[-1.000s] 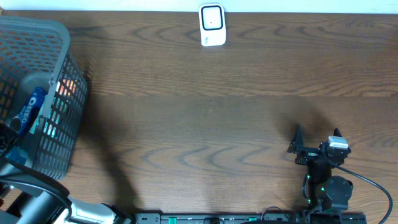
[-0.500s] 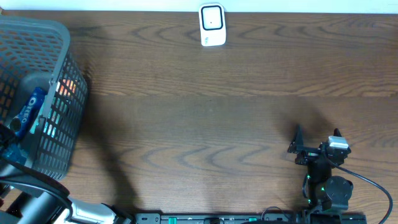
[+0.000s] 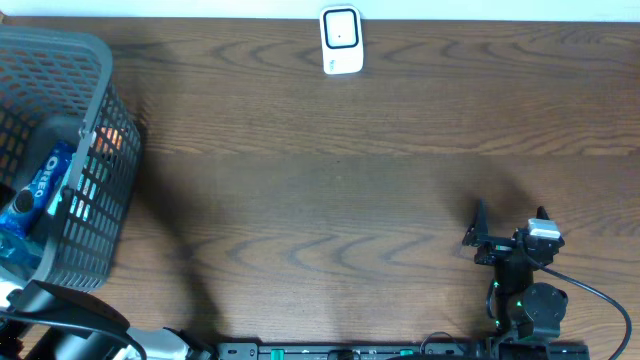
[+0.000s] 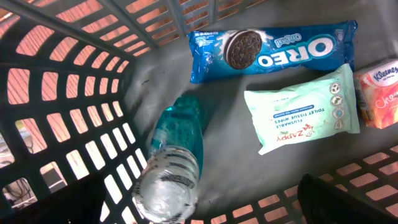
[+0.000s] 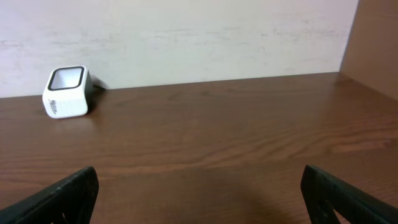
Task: Scan the item barcode
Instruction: 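Grasp the teal mouthwash bottle by its cap with the left gripper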
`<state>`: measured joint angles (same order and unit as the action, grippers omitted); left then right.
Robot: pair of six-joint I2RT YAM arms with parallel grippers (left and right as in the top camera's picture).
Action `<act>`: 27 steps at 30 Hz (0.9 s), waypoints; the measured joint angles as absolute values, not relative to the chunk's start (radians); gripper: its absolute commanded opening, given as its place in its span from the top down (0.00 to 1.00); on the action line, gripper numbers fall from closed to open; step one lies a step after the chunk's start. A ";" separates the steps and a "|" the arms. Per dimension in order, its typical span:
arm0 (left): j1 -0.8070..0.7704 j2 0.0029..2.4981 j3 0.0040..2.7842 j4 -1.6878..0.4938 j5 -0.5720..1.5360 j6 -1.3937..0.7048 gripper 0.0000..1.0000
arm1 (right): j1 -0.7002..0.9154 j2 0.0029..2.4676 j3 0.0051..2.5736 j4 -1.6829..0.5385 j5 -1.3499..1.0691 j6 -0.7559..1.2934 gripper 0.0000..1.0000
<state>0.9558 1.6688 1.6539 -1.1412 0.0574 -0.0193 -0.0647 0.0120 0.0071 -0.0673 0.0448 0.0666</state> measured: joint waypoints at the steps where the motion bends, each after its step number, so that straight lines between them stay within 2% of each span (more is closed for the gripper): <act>1: 0.957 1.670 1.654 -1.141 0.058 -0.020 0.02 | -0.065 0.012 0.007 -0.067 0.044 0.067 0.01; 10: 1.033 1.676 1.654 -1.144 0.075 -0.029 0.02 | -0.064 0.012 0.007 -0.067 0.044 0.067 0.01; 23: 1.038 1.826 1.604 -1.166 0.129 -0.030 0.02 | -0.065 0.012 0.007 -0.068 0.044 0.067 0.01; 26: 1.038 1.840 1.599 -1.174 0.128 -0.031 0.20 | -0.064 0.012 0.007 -0.067 0.044 0.067 0.01; 27: 1.038 1.840 1.599 -1.174 0.128 -0.033 0.33 | -0.065 0.012 0.007 -0.067 0.045 0.067 0.01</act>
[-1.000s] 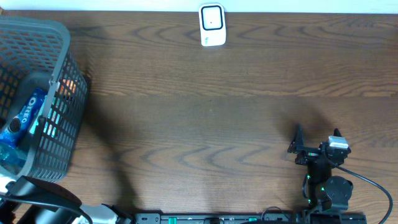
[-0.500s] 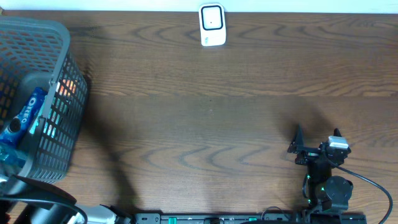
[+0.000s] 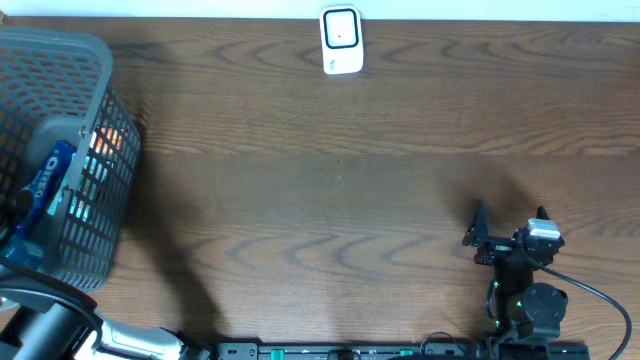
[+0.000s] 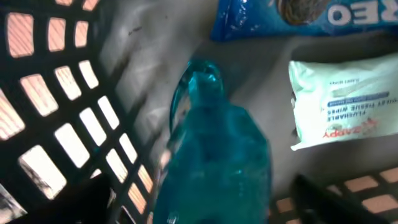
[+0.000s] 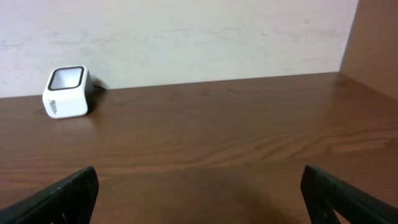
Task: Scan the item barcode
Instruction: 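Grasp the teal mouthwash bottle by its cap with the left gripper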
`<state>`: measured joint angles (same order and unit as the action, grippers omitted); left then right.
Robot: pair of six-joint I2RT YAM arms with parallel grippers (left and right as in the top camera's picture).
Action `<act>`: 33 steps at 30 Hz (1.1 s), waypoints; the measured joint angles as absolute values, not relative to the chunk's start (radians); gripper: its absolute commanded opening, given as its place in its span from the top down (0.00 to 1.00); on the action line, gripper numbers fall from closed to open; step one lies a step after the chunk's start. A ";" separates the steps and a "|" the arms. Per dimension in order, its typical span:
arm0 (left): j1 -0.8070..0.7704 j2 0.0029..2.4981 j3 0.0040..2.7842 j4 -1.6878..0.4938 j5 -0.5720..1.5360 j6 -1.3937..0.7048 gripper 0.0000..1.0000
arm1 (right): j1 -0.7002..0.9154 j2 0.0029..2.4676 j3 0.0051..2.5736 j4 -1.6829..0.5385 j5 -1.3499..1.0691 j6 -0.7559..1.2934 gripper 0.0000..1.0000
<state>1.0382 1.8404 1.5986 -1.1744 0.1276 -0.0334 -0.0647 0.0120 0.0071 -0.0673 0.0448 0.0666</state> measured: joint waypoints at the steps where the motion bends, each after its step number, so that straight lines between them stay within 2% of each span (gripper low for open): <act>1: 1.038 1.840 1.599 -1.178 0.127 -0.035 0.38 | -0.065 0.012 0.007 -0.067 0.045 0.067 0.01; 5: 1.041 1.840 1.599 -1.178 0.133 -0.039 0.61 | -0.065 0.012 0.007 -0.067 0.044 0.067 0.01; 7: 1.039 1.840 1.599 -1.179 0.128 -0.032 0.66 | -0.065 0.012 0.007 -0.067 0.044 0.067 0.01; 14: 1.040 1.840 1.601 -1.188 0.123 -0.033 0.68 | -0.064 0.012 0.007 -0.067 0.044 0.067 0.01; 21: 1.040 1.862 1.699 -1.274 0.150 -0.049 0.79 | -0.064 0.012 0.007 -0.068 0.044 0.067 0.01; 26: 1.040 1.846 1.901 -1.298 0.263 -0.056 0.79 | -0.064 0.012 0.007 -0.068 0.044 0.067 0.01; 33: 1.040 1.750 1.943 -1.253 0.489 -0.102 0.78 | -0.065 0.012 0.007 -0.068 0.044 0.067 0.01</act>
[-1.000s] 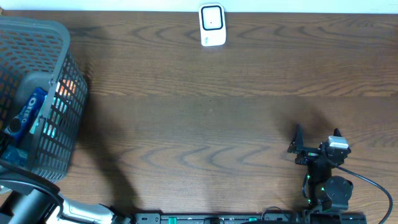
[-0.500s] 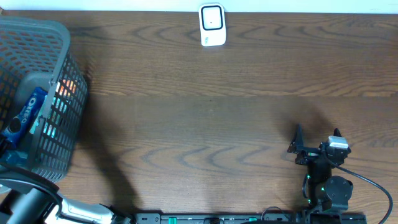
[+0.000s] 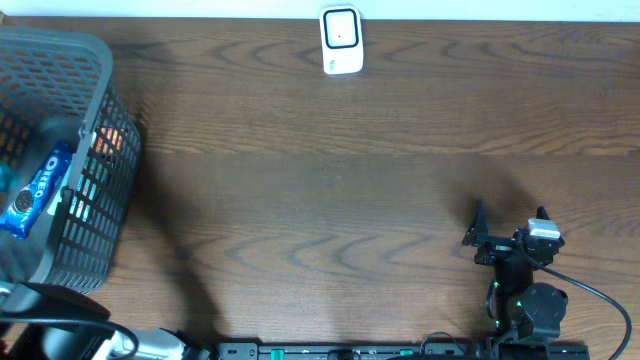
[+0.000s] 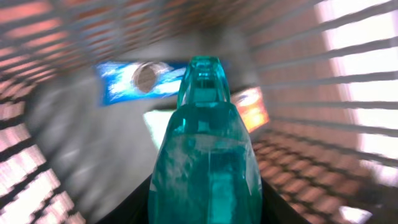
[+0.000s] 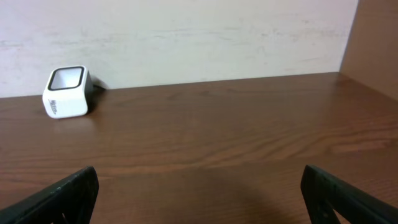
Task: Scan the item barcode
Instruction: 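Grasp the teal mouthwash bottle by its cap with the left gripper, then lift the bottle out and carry it toward the white scanner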
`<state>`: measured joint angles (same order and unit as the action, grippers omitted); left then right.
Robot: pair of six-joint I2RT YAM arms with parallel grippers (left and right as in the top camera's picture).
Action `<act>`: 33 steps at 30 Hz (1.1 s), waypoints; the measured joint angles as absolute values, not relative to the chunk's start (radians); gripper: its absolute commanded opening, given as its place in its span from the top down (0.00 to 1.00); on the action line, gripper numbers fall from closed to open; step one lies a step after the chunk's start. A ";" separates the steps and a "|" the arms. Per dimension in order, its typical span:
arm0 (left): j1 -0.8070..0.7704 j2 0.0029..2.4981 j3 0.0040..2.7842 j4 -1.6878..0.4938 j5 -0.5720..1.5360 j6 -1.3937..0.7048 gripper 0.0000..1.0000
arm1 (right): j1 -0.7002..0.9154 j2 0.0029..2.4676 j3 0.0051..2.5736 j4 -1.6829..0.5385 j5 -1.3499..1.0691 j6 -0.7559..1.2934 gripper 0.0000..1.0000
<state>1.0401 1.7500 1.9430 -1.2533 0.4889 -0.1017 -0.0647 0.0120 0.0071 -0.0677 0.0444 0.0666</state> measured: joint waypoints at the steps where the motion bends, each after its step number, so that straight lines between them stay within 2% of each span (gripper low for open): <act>1: 1.040 1.739 1.943 -1.230 0.540 -0.113 0.78 | -0.064 0.012 0.007 -0.068 0.044 0.067 0.01; 9: 1.038 1.650 1.943 -0.998 0.916 -0.314 0.77 | -0.065 0.012 0.007 -0.067 0.045 0.067 0.01; 15: 0.949 1.549 1.943 -0.926 1.032 -0.424 0.77 | -0.064 0.012 0.007 -0.067 0.045 0.067 0.01; 18: 0.846 1.515 1.943 -0.917 1.058 -0.443 0.77 | -0.064 0.012 0.007 -0.068 0.044 0.067 0.01; 21: 0.632 1.499 1.944 -0.913 1.061 -0.456 0.77 | -0.065 0.012 0.007 -0.068 0.044 0.067 0.01; 28: 0.264 1.530 1.944 -0.915 0.925 -0.455 0.76 | -0.065 0.012 0.007 -0.067 0.045 0.067 0.01; 33: 0.073 1.560 1.944 -0.915 0.794 -0.435 0.76 | -0.064 0.012 0.007 -0.067 0.045 0.066 0.01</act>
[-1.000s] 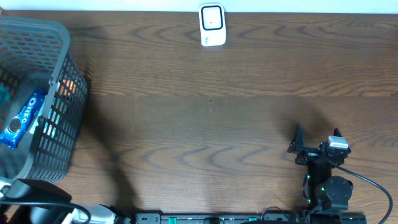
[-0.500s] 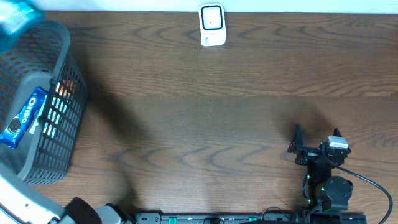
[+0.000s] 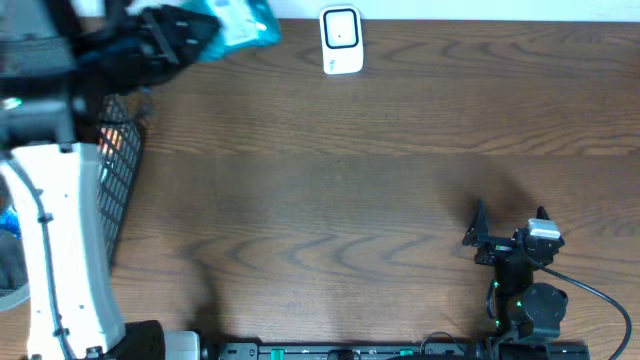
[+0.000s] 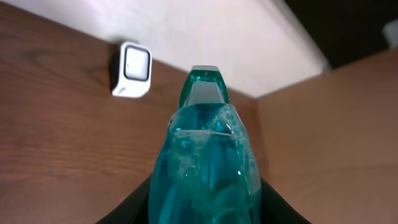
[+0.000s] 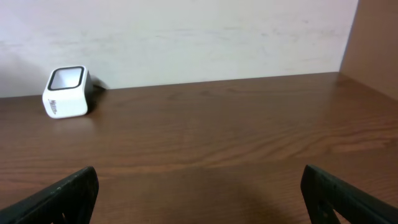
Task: Scan the item barcode
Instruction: 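Lift the bottle out and carry it toward the white scanner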
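Note:
A clear teal bottle [image 4: 208, 155] fills the left wrist view, neck pointing away, with my left gripper [image 4: 208, 208] shut on its body. Overhead, that gripper [image 3: 180, 35] holds the bottle [image 3: 238, 22] high at the back left, a little left of the white barcode scanner [image 3: 340, 40]. The scanner [image 4: 130, 78] stands by the back wall, its window up, beyond and left of the bottle's cap. No barcode shows on the bottle. My right gripper [image 3: 497, 240] rests open at the front right, nothing between its fingers [image 5: 62, 196].
A grey mesh basket [image 3: 122, 150] stands at the left edge, mostly hidden under my raised left arm [image 3: 60, 220]. A pale wall runs along the table's back edge. The scanner [image 5: 65, 92] also shows far left in the right wrist view.
My left gripper, holding the teal bottle inside the basket before, now holds it high over the table's back left, near the scanner. The right arm has not moved.
My left gripper first looked down into the basket at the bottle, an Oreo pack, wipes and tissues. Then it was close over the bottle, then shut on it inside the basket. Now the bottle is out and faces the scanner.

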`<state>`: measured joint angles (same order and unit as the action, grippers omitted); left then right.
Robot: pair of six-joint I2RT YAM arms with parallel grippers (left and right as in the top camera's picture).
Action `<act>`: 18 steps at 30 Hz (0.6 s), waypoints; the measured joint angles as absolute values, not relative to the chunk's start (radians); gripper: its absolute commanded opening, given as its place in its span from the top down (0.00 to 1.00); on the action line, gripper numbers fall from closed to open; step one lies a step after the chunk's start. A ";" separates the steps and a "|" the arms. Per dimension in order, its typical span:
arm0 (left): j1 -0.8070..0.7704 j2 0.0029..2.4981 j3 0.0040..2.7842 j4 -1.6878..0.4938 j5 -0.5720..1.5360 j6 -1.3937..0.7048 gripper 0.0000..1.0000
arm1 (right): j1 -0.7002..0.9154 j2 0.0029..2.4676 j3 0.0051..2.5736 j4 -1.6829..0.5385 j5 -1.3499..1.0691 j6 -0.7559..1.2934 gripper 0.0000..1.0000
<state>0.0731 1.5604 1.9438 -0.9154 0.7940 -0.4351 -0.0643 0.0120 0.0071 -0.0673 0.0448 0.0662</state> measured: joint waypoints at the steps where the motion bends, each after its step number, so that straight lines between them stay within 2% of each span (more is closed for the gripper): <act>1: 0.040 1.568 1.944 -0.915 0.768 -0.427 0.76 | -0.064 0.012 0.007 -0.067 0.045 0.067 0.01; 10: -0.124 1.642 1.944 -0.901 0.609 -0.305 0.76 | -0.064 0.012 0.007 -0.067 0.045 0.067 0.01; 18: -0.197 1.682 1.944 -0.887 0.580 -0.064 0.76 | -0.065 0.012 0.007 -0.067 0.045 0.067 0.01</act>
